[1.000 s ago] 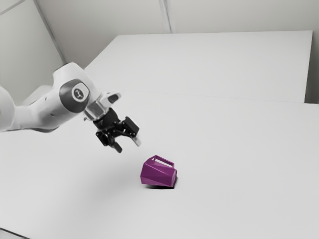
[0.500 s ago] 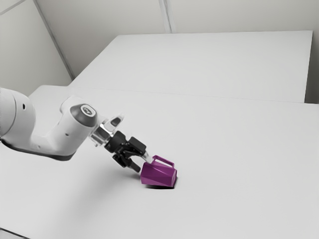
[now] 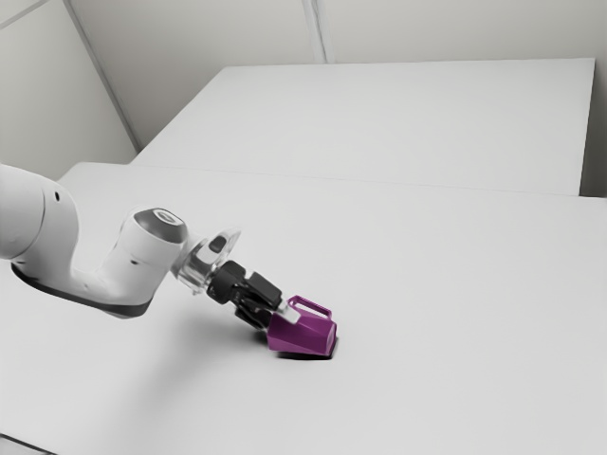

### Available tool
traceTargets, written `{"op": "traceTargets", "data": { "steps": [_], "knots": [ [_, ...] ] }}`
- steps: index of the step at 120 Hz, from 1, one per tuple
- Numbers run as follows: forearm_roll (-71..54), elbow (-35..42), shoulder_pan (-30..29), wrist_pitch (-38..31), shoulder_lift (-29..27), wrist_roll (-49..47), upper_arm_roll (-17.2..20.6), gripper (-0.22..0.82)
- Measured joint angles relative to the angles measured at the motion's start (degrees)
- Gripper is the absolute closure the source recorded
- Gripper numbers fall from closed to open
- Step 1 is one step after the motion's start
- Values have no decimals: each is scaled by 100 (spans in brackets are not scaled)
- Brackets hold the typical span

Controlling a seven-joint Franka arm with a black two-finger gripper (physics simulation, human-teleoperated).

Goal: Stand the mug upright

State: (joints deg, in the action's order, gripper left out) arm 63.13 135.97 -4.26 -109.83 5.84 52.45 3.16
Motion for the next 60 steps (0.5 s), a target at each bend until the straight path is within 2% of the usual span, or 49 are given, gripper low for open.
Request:
{"op": "traceTargets", "data": {
  "steps": [30, 42, 60],
  "knots": [
    [81, -21, -32, 216, 8, 372, 0, 61],
    [89, -24, -26, 250, 3, 482, 6, 69],
    [89, -24, -9, 278, -41, 616, 8, 75]
  ]
}}
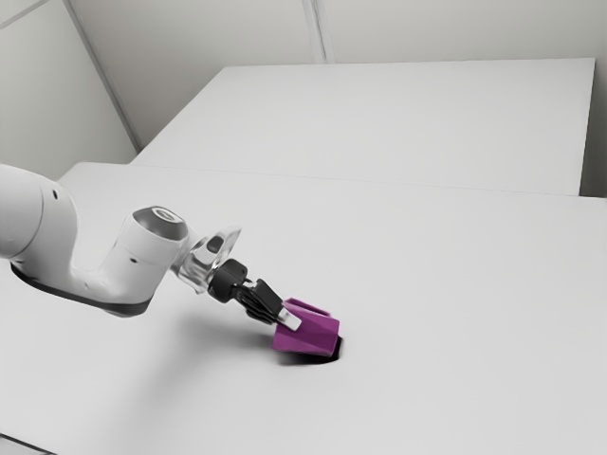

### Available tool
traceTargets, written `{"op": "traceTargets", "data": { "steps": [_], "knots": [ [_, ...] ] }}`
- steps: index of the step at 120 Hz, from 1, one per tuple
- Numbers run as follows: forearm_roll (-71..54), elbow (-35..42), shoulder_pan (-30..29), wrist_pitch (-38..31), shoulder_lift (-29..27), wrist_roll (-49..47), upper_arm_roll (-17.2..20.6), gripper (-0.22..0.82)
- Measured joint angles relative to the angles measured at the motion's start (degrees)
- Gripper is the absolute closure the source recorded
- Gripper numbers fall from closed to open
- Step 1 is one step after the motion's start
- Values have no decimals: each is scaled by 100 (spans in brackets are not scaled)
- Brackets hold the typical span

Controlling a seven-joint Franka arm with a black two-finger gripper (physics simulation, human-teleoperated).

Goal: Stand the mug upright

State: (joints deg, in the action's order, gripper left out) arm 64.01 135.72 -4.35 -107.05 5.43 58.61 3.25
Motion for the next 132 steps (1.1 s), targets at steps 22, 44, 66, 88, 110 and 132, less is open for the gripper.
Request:
{"op": "traceTargets", "data": {
  "steps": [22, 44, 66, 88, 110, 132],
  "knots": [
    [-101, -1, 28, -33, -381, 90, 114, 77],
    [-1632, -396, -58, -177, -977, -293, 525, 78],
    [-4457, -927, 19, -355, -1133, -1065, 770, 78],
    [-6225, -926, -7, -787, -1069, -1653, 910, 78],
    [-6886, -711, 8, -1240, -1064, -2084, 992, 78],
    [-7041, -542, -7, -1541, -1039, -2406, 1018, 78]
  ]
}}
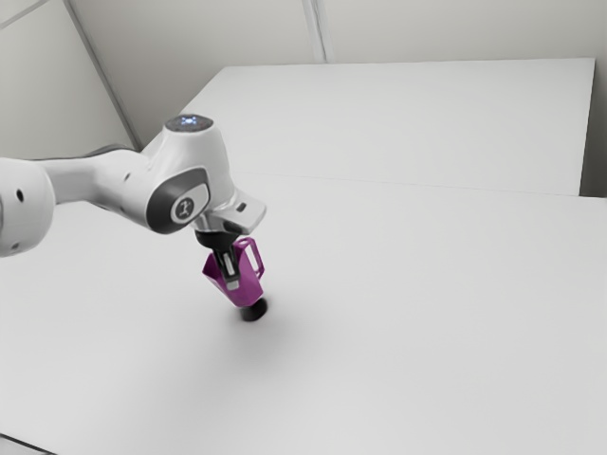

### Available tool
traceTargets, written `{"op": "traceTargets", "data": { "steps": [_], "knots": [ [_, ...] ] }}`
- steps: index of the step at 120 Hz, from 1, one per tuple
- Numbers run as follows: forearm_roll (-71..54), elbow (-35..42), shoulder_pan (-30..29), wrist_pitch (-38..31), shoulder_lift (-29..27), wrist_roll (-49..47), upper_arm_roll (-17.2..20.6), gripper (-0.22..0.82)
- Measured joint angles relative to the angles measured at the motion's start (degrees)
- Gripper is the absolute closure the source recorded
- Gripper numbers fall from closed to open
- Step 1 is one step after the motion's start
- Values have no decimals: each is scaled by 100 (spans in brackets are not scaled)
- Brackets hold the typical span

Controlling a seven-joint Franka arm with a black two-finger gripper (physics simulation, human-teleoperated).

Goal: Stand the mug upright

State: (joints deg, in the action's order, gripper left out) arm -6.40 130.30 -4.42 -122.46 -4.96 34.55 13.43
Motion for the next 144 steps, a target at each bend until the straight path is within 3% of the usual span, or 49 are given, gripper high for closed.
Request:
{"op": "traceTargets", "data": {
  "steps": [72, 107, 123, 144],
  "knots": [
    [-156, -127, -176, 103, 502, -586, -8, 77],
    [-150, -125, -339, 131, 473, -688, 8, 25],
    [-183, -125, -414, 134, 357, -717, 33, 13],
    [-216, -223, -198, 211, 78, -748, 140, 6]
  ]
}}
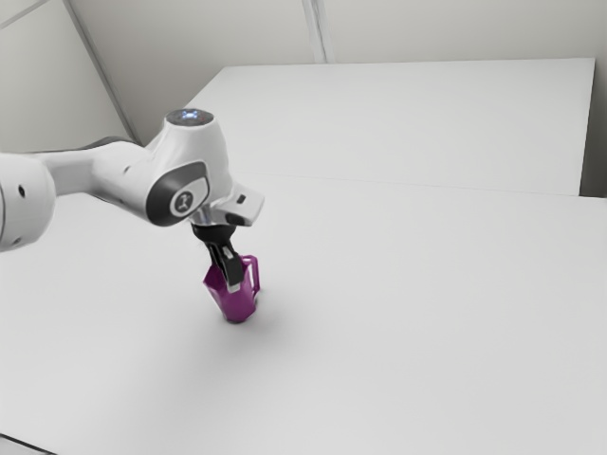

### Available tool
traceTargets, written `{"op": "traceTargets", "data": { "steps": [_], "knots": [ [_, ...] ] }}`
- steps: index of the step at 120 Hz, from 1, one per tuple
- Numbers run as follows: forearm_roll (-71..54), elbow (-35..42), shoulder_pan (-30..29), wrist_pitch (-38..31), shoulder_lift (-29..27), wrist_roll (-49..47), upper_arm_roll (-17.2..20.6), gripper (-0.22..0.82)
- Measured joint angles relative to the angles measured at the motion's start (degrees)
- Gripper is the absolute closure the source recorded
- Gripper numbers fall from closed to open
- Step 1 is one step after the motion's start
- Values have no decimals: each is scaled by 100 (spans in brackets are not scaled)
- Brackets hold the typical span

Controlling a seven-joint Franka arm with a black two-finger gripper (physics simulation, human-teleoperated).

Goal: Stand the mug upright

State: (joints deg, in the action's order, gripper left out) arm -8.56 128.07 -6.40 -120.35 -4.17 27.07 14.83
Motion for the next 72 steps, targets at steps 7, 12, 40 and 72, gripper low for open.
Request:
{"op": "traceTargets", "data": {
  "steps": [7, 12, 40, 72],
  "knots": [
    [1, -150, 153, 82, -59, -15, 19, 4],
    [20, -305, 187, 141, -75, -46, 26, 4],
    [653, -1281, -174, 725, -64, -1018, -44, 1],
    [921, -2909, 24, 1864, 310, -1869, -431, 0]
  ]
}}
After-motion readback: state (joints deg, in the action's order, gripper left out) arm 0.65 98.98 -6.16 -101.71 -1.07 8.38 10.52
